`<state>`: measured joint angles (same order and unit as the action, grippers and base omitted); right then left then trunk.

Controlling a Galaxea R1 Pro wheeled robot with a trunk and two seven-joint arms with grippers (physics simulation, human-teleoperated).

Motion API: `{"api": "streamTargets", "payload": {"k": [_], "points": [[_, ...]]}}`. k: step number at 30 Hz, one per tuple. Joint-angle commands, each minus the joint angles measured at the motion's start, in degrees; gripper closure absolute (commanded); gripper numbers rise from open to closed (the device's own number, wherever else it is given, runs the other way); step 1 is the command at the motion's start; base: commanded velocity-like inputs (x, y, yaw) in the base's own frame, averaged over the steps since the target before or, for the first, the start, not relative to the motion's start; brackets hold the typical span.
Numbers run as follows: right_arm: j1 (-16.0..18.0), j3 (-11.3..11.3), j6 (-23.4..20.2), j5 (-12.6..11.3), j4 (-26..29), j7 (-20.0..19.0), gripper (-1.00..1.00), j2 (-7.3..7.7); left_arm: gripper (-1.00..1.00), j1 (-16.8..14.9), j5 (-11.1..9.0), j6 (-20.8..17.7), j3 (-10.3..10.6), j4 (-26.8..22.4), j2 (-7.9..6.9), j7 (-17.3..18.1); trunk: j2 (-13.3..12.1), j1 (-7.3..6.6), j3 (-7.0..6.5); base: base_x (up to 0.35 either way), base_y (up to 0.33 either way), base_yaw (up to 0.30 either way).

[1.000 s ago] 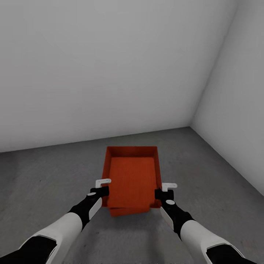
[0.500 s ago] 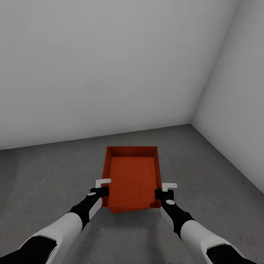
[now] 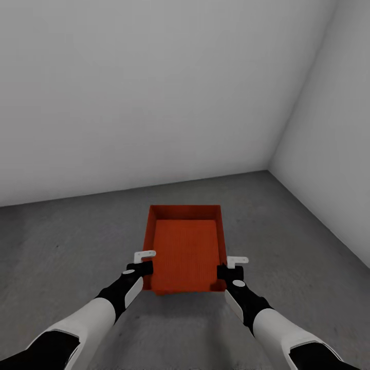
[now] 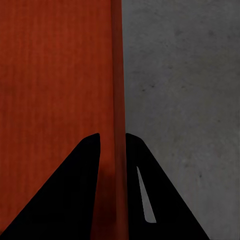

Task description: Move the two storage containers from the living room to the garage. In the garage, place one container on the floor and stack the other container on top of it (either order is fine).

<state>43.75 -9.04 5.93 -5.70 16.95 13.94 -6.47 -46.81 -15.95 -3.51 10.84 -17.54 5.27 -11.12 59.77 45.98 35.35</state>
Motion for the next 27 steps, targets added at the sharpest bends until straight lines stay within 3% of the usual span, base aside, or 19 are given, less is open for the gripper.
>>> {"api": "streamTargets", "payload": {"k": [1, 27], "points": [[0.11, 1.7, 0.4, 0.3, 0.18, 1.97, 1.0, 0.06, 1.0, 0.03, -0.24, -0.36, 0.2, 1.83, -2.81, -0.83, 0.03, 0.0, 0.13, 0.0, 0.0, 0.0], [0.11, 1.69, 0.4, 0.25, 0.18, 1.97, 1.0, 0.06, 1.0, 0.04, -0.22, -0.36, 0.24, 1.89, -2.81, -0.83, 0.03, 0.0, 2.52, 0.0, 0.0, 0.0]]}}
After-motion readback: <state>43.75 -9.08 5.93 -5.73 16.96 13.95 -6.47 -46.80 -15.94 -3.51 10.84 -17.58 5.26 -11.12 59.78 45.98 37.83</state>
